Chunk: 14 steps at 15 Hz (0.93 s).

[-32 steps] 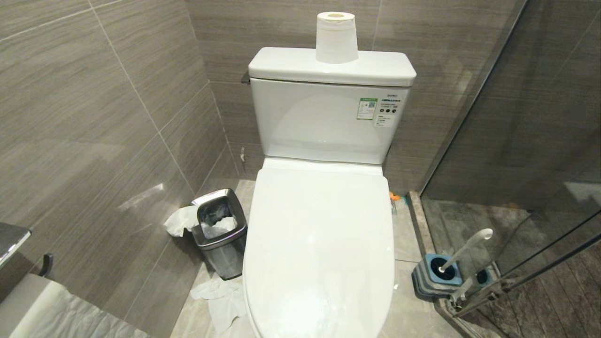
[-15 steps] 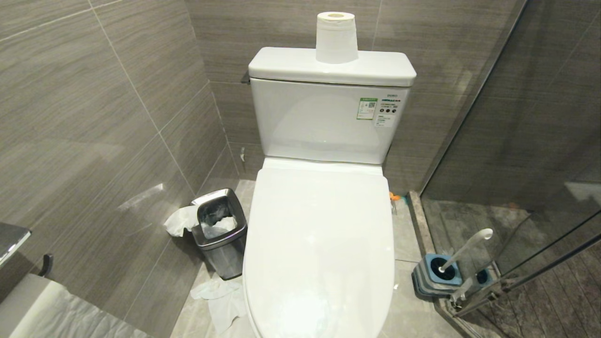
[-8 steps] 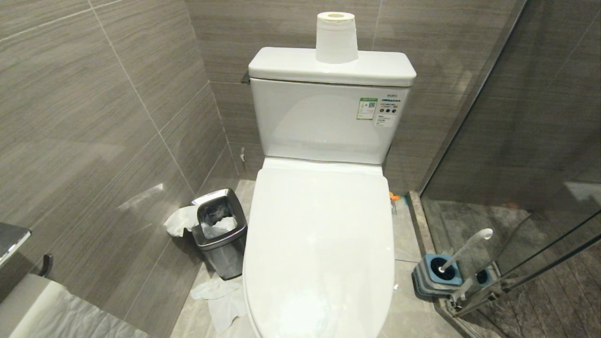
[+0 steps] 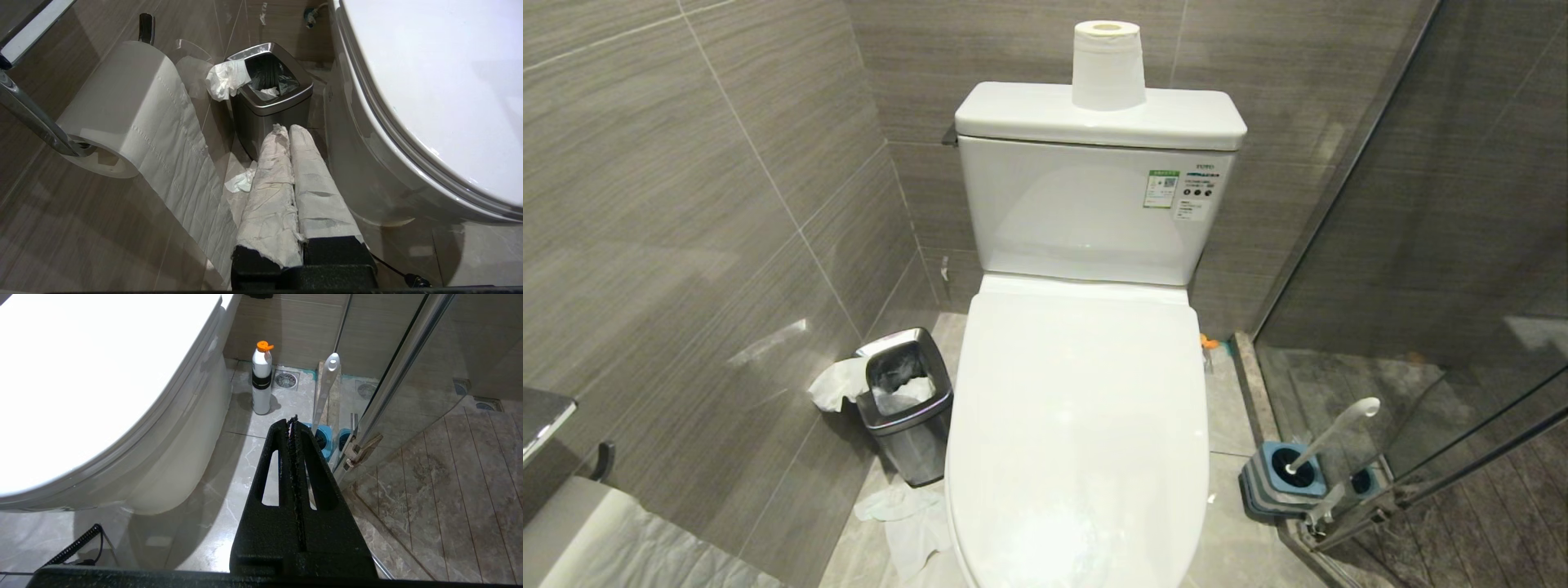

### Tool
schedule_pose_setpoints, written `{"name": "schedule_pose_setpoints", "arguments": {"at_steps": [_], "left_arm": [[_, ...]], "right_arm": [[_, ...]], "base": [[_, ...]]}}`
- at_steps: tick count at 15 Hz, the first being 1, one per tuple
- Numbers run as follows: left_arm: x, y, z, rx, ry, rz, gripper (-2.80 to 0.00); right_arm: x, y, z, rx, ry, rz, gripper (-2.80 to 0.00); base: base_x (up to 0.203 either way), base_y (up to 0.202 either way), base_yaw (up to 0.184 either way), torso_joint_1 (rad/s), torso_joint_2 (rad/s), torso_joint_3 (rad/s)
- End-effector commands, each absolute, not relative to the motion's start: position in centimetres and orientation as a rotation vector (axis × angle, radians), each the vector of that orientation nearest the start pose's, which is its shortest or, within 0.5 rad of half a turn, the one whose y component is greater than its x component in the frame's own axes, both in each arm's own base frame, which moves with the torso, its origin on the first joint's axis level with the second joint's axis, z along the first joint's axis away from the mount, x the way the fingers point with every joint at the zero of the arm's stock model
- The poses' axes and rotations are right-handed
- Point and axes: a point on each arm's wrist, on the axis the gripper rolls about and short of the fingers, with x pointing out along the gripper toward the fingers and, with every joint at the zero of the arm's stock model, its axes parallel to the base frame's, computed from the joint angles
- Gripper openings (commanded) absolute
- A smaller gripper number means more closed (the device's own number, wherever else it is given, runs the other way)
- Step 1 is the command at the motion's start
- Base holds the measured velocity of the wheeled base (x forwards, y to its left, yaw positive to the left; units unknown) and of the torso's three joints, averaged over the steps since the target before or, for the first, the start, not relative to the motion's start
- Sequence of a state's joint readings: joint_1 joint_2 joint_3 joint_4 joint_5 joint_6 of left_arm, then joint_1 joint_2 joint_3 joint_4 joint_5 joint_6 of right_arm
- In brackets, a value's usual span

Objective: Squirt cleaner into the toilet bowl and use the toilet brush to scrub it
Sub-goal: Use the left hand to lift the toilet lid slightly

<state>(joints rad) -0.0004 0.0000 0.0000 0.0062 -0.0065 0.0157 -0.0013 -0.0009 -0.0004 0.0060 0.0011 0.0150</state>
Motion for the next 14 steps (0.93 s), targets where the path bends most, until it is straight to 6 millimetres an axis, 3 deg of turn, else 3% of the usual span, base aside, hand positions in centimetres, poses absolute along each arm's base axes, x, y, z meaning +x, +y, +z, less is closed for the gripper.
{"name": "schedule_pose_setpoints", "arguments": {"at_steps": [1,9,14], "left_arm": [[-2.3,0.0,7.5,0.023,0.008,-0.011,-2.8],[-3.3,-0.2,10.6,0.093,-0.084,-0.113,-2.8],[-2.5,-0.3,14.1,0.095,0.017,-0.187,-2.8]], "right_arm": [[-2.3,0.0,7.5,0.015,0.006,0.0,-2.8],[-2.3,0.0,7.5,0.015,0.005,0.0,-2.8],[-2.3,0.0,7.5,0.015,0.006,0.0,-2.8]], "base": [[0.0,0.0,0.0,0.0,0.0,0.0],[0.0,0.0,0.0,0.0,0.0,0.0],[0.0,0.0,0.0,0.0,0.0,0.0]]}}
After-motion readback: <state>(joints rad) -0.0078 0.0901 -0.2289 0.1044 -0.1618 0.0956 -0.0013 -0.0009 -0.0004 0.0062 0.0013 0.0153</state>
